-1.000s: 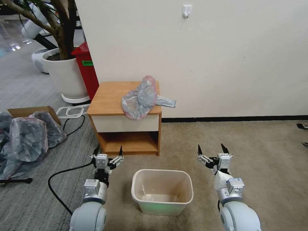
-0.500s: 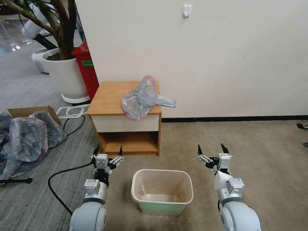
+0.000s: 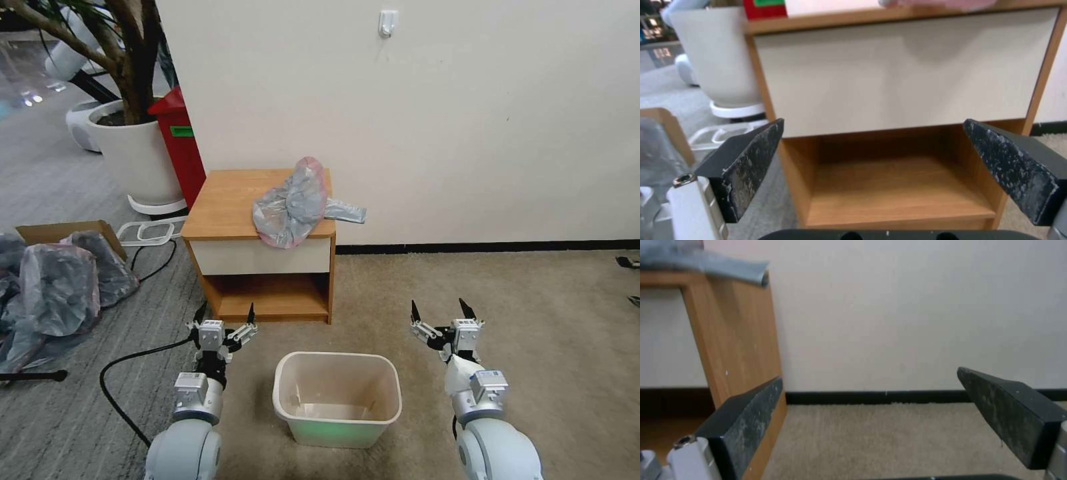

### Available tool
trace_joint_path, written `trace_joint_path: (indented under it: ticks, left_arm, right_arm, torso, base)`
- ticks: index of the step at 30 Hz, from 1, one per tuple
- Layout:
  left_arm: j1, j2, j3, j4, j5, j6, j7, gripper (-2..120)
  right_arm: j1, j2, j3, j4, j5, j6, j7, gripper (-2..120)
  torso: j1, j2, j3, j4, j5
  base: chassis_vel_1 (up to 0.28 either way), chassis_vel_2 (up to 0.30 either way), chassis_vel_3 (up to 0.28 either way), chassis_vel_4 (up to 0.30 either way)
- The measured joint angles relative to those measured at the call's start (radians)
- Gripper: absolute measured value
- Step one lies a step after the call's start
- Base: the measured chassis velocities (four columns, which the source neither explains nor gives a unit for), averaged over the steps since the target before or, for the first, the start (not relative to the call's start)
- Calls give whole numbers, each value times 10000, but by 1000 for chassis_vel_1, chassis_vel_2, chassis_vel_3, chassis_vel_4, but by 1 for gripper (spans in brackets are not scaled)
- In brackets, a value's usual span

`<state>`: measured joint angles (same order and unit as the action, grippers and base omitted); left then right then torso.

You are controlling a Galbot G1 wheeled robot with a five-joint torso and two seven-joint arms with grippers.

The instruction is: Pick up the garbage bag from the table and place it over the trash can.

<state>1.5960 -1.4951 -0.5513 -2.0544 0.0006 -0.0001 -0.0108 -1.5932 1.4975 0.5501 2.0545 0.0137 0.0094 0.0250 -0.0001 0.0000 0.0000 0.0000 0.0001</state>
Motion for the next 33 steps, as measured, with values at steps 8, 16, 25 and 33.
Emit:
trace_joint_path:
  ticks: [8,16,25,33]
  left_arm:
    - [1100,126,-41,-1230,45,-1,-290,100]
    - [2771,402,-152,-3178,215,32,-883,100]
    - [4545,683,-268,-4566,390,83,-1503,100]
    - [5409,868,-577,-4531,599,-113,-1923,100]
  right_arm:
    - [-1634,-101,17,2050,556,468,989,100]
    - [-3309,-521,-156,3773,1392,566,2029,100]
    - [-2911,-1150,-503,3272,1928,336,2017,100]
    - [-943,-1725,-672,2556,4794,-563,1598,100]
  torso:
    - [1,0,-2,-1,-2]
    - [0,2,-2,0,-7]
    - [0,2,-1,1,-2]
    - [0,2,0,0,-3]
  base:
    - [0,0,0,0]
    - [0,0,0,0]
    - [0,0,0,0]
    - [0,0,0,0]
